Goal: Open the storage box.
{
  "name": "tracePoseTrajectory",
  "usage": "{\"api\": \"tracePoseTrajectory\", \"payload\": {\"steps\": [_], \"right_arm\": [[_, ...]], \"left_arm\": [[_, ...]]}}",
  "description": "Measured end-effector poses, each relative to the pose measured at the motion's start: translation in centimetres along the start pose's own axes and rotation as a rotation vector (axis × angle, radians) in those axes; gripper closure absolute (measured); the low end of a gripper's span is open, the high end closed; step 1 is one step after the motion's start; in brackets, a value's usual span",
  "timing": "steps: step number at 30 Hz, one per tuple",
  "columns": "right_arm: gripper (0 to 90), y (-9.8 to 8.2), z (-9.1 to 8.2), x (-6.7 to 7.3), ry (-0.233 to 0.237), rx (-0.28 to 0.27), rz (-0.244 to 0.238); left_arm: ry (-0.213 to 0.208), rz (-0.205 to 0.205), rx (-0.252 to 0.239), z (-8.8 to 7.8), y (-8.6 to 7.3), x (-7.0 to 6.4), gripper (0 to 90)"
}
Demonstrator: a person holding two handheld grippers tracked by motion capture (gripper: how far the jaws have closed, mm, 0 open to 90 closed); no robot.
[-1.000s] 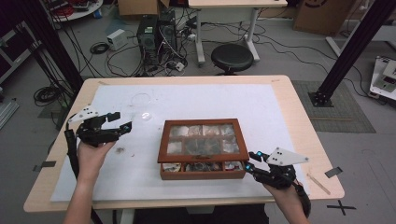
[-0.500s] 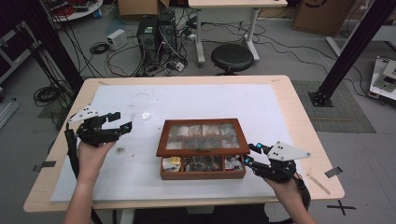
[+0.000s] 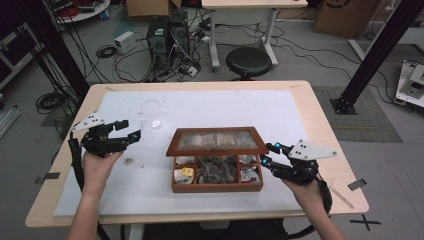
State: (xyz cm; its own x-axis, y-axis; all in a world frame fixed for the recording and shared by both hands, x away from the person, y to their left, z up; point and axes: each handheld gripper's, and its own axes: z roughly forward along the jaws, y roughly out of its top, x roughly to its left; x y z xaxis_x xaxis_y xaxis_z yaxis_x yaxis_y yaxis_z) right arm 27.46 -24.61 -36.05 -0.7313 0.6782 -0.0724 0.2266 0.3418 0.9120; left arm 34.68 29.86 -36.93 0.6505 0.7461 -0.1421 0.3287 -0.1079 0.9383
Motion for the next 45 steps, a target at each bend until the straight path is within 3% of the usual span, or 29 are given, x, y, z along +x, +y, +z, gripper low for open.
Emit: {"api": "tracePoseTrajectory", "payload": {"steps": [16,45], "right_arm": [[59.5,1.9,0.7,-1.8,0.016,-0.043,0.030],[61.4,3.7,1.7,-3.9,0.029,-0.088,0.074]], "left_arm": [[-0.005,-0.003,0.000,0.0,0.0,0.0,26.7],[-0.008,-0.002,-0.001,0.0,0.1,0.1,26.7]]}}
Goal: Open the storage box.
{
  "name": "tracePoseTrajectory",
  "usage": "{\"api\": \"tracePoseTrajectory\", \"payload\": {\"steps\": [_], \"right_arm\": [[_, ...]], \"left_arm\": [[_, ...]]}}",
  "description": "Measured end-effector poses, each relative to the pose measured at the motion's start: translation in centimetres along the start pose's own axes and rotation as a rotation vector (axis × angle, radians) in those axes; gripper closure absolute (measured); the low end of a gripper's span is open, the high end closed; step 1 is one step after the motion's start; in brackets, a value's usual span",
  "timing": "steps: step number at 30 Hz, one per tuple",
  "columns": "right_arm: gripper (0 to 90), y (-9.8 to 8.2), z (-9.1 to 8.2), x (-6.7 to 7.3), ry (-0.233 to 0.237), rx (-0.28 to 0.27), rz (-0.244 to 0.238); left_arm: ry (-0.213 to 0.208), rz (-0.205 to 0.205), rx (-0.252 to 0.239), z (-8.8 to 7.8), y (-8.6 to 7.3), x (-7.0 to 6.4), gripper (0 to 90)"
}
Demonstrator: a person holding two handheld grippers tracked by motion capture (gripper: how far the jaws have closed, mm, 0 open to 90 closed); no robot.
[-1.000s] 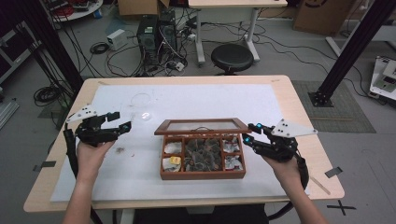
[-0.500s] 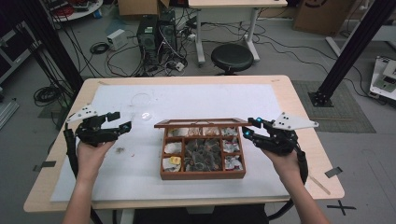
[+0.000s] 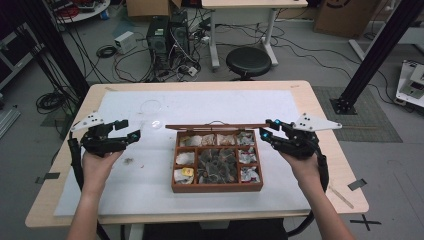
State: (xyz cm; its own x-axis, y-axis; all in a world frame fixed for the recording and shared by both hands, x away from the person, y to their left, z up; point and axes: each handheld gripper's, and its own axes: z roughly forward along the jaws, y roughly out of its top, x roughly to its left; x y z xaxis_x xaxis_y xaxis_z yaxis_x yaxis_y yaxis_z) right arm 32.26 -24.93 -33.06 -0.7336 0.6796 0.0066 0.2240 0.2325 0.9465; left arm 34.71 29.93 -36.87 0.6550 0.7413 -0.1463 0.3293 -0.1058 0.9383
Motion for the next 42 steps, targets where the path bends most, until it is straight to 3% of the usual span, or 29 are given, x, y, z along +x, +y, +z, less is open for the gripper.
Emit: {"api": "tracePoseTrajectory", "payload": {"steps": [16,28,42], "right_arm": [[62.8,1.2,0.9,-1.1,-0.005,-0.029,0.008],[64.0,1.7,1.6,-2.6,0.031,-0.051,0.034],[64.3,1.8,2.0,-2.8,0.031,-0.059,0.033]], "left_arm": [[-0.004,-0.004,0.005,0.1,-0.1,0.0,26.7],[-0.007,-0.007,0.009,0.2,-0.2,0.1,26.7],[-0.015,-0.011,-0.003,0.0,-0.2,0.2,26.7]]}}
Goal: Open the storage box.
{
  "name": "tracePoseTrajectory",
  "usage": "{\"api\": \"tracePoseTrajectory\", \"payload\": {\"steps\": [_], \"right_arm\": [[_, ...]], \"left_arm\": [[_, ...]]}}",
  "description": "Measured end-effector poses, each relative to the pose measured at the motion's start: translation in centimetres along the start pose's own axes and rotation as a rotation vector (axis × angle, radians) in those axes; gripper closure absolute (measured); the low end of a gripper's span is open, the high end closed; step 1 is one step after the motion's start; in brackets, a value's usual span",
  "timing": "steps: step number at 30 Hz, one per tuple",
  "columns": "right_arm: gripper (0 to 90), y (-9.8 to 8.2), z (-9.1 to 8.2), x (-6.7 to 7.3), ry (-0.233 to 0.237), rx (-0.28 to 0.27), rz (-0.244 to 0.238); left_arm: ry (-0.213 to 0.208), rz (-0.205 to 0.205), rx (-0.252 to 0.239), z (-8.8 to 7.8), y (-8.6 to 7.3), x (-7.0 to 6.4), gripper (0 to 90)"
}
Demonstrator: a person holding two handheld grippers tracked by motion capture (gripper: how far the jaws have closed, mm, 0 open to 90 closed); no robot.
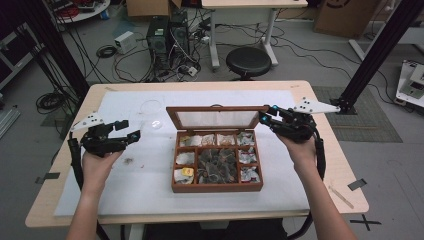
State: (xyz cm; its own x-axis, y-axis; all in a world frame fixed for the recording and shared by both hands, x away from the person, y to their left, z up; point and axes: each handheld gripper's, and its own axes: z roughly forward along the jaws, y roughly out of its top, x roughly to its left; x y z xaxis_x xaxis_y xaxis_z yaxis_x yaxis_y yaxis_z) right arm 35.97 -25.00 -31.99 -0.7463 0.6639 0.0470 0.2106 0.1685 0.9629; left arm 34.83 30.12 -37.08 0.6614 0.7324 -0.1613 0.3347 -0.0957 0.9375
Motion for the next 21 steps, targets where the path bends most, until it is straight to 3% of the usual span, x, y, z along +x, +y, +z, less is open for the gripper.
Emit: {"api": "tracePoseTrajectory", "payload": {"steps": [21], "right_arm": [[64.4,0.00,0.01,0.01,-0.003,-0.003,-0.003]], "left_arm": [[-0.002,0.001,0.003,0.15,-0.05,0.00,26.7]]}}
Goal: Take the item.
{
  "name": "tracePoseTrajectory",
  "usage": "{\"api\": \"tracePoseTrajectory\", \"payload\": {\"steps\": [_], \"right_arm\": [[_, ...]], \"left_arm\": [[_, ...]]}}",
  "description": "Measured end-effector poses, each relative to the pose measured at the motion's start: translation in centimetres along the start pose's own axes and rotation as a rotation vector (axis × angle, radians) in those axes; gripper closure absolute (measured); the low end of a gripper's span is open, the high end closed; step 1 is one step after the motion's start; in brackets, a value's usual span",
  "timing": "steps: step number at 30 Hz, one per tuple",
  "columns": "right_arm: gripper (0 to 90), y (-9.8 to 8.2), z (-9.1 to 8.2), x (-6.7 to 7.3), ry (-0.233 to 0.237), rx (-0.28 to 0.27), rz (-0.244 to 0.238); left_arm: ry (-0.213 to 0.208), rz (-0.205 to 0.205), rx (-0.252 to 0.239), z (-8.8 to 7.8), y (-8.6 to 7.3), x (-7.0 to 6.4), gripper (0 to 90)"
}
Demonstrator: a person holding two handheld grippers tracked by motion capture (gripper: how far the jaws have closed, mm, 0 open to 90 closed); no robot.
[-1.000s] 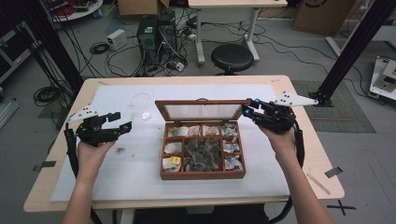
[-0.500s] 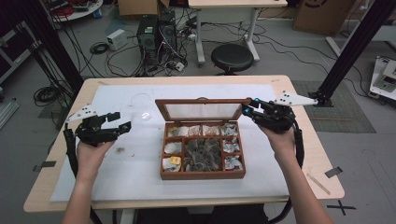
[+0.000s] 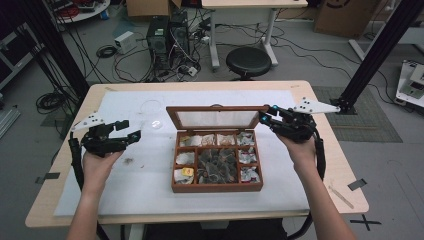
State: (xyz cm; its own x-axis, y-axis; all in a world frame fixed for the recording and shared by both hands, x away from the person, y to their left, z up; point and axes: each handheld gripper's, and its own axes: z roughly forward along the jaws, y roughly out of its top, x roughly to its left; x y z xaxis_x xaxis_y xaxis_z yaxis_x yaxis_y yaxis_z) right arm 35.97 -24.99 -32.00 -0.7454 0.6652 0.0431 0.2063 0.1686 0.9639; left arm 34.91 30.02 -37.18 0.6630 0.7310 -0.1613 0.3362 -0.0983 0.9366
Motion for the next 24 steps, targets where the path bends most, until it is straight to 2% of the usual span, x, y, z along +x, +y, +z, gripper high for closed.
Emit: {"api": "tracePoseTrajectory", "payload": {"steps": [14,18,21,24], "right_arm": [[64.4,0.0,0.0,0.0,-0.002,-0.002,-0.005],[64.4,0.0,0.0,0.0,0.000,-0.003,-0.006],[64.4,0.0,0.0,0.0,-0.002,-0.002,-0.006],[64.4,0.0,0.1,0.0,0.000,-0.004,-0.008]], "left_arm": [[0.012,0.004,-0.005,0.4,-0.1,0.1,26.7],[0.021,-0.013,-0.007,0.9,-0.2,0.7,26.7],[0.049,-0.015,-0.006,1.7,-0.2,1.1,26.7],[0.076,-0.017,0.016,2.6,-0.4,1.7,26.7]]}}
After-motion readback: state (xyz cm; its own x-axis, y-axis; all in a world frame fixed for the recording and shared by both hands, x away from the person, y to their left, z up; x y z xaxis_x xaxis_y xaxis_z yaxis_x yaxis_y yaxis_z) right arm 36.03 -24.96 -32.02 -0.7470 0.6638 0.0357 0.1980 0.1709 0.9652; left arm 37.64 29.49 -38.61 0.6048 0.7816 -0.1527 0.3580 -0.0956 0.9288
